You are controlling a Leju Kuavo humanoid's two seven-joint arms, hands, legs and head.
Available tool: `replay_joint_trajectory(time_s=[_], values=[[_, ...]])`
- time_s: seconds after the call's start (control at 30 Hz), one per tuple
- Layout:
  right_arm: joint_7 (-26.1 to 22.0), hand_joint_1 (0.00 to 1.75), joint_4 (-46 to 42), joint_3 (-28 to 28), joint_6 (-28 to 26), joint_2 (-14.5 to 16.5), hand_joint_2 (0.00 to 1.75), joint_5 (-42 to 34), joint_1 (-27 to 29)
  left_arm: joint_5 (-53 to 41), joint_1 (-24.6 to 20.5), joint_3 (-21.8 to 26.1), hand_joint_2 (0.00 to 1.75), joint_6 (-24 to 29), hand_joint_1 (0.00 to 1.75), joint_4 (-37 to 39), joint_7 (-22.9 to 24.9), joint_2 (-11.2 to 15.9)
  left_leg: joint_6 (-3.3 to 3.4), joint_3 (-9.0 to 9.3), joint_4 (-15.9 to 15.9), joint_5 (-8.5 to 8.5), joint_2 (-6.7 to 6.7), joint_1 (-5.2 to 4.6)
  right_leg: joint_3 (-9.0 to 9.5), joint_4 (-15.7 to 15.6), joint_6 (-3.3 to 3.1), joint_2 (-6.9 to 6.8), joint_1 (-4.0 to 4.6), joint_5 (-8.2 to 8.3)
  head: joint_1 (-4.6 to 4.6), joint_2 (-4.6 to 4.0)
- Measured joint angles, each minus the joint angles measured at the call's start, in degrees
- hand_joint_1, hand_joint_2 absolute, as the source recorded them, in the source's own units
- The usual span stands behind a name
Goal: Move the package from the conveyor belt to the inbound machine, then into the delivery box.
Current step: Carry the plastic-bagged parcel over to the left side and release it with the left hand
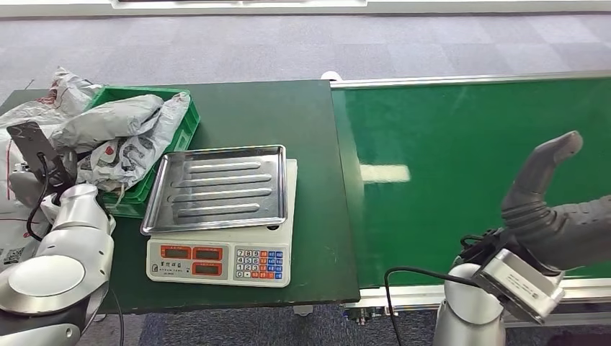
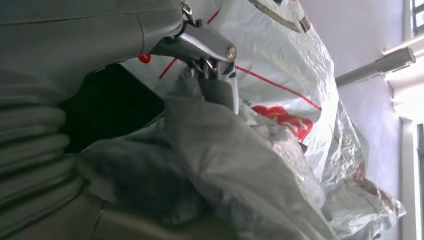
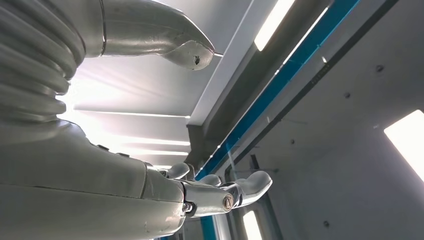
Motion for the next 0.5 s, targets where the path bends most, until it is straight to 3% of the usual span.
replay_joint_trajectory(time_s=[0.13,0.3,0.5], values=[[0.14,0.00,0.28,0.67,0.00,-0.01,1.75,0.37,0.01,1.10,0.01,0.02,0.00,0.69,0.00,-0.18,-4.84,-0.05,0.00,0.02,0.00,0.00,0.08,-0.01,0.00,0.00,-0.01,0.04,-0.01,0.01,0.00,0.00],[0.20,0.00,0.62,0.90,0.00,-0.02,1.75,0.46,0.04,1.31,-0.03,0.16,0.00,0.73,0.00,-1.01,-7.02,-0.14,0.00,0.00,0.00,0.00,0.03,-0.01,0.00,0.00,-0.01,0.02,-0.01,0.01,-0.01,0.00],[1.10,0.00,1.29,1.29,0.00,-0.03,1.75,1.04,0.08,-2.98,-1.80,3.60,0.00,0.75,0.00,-6.35,-14.37,-1.73,0.00,0.01,0.00,0.00,0.05,-0.01,0.00,0.00,-0.01,0.03,0.00,0.01,-0.01,0.00]])
